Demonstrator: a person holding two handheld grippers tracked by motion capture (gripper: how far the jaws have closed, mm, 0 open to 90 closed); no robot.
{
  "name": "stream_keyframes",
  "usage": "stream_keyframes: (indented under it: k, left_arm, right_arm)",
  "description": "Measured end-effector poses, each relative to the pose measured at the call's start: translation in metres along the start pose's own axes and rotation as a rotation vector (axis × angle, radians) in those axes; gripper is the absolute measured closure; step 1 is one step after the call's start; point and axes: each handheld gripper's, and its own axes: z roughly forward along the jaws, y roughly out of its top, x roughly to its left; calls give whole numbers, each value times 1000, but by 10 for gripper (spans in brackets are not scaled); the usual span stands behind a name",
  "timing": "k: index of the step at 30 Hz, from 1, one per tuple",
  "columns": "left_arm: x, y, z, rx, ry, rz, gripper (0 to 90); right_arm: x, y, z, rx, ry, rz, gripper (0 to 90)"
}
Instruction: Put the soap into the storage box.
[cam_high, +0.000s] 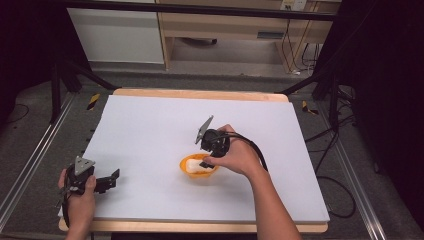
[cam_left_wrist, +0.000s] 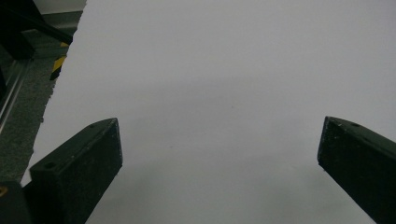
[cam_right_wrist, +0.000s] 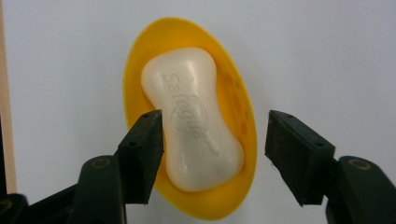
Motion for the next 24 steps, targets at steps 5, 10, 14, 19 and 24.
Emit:
stream_keyframes:
  k: [5,10,14,19,24]
  left_arm:
    - [0,0,0,1,1,1,0]
    - [0,0,0,0,1,2,0]
    - [0,0,0,-1,1,2,0]
    - [0,0,0,-1,2,3,0]
    - [0,0,0,0,2,2,0]
  right_arm:
    - [-3,-10,-5,-22,-9,19,372]
    - [-5,-24,-10,-49,-15,47,366]
    - [-8,-37,-14,-76,-22,79,352]
    - [-10,-50,-17,-100,-37,121,304]
    - [-11,-63,-21,-134,-54,184,225]
